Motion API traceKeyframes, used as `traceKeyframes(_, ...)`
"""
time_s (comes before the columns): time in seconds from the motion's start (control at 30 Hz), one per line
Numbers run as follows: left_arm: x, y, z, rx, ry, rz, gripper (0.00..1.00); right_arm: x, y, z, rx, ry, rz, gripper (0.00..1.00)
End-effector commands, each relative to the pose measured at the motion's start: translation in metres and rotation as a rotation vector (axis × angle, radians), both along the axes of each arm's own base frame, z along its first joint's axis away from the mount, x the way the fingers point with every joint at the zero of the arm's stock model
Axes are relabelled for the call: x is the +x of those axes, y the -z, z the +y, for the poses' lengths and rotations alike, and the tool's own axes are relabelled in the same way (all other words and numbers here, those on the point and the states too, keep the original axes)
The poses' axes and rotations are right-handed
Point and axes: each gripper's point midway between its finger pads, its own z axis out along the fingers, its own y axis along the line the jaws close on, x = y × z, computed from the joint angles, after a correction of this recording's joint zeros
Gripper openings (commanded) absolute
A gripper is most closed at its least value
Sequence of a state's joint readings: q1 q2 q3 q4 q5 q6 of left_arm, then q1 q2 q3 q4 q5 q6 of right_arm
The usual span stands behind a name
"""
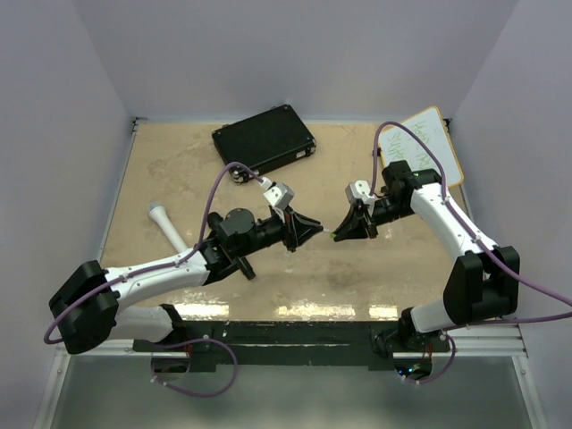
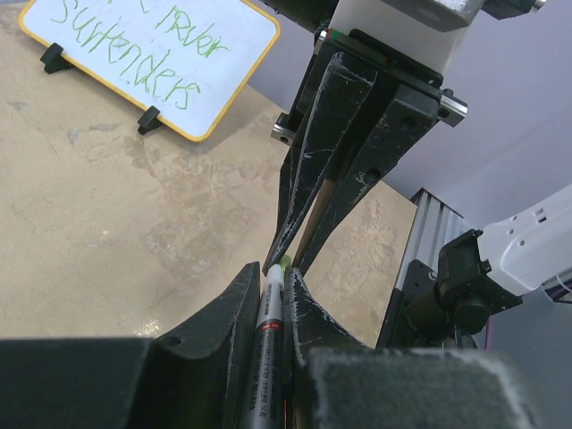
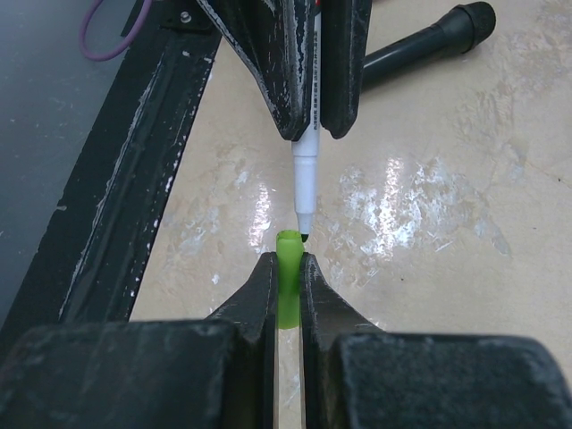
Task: Write a sentence on the whiteboard
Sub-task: Insert the whiteboard marker at the pen cap.
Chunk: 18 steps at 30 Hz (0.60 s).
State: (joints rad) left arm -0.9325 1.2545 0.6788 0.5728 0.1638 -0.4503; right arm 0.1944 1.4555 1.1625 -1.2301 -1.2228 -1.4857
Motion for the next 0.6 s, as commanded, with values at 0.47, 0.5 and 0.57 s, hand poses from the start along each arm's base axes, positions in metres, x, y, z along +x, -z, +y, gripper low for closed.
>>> traceKeyframes(0.47, -0.0043, -0.0309, 0.0021, -0.045, 0.013, -0.078, 0.0, 0.0065, -0.005, 0.002, 0.015, 0.034, -0.003, 0.0)
traceKeyframes(0.5, -0.0043, -0.0325, 0.0025, -0.047, 0.011, -0.08, 0.0, 0.0072, -0.0051, 0.0018, 0.015, 0.037, -0.002, 0.0)
traceKeyframes(0.57, -0.0055, -0.033, 0.0026, -0.049, 0.014, -0.081, 0.0, 0.0079, -0.0046, 0.0018, 0.014, 0.039, -0.001, 0.0)
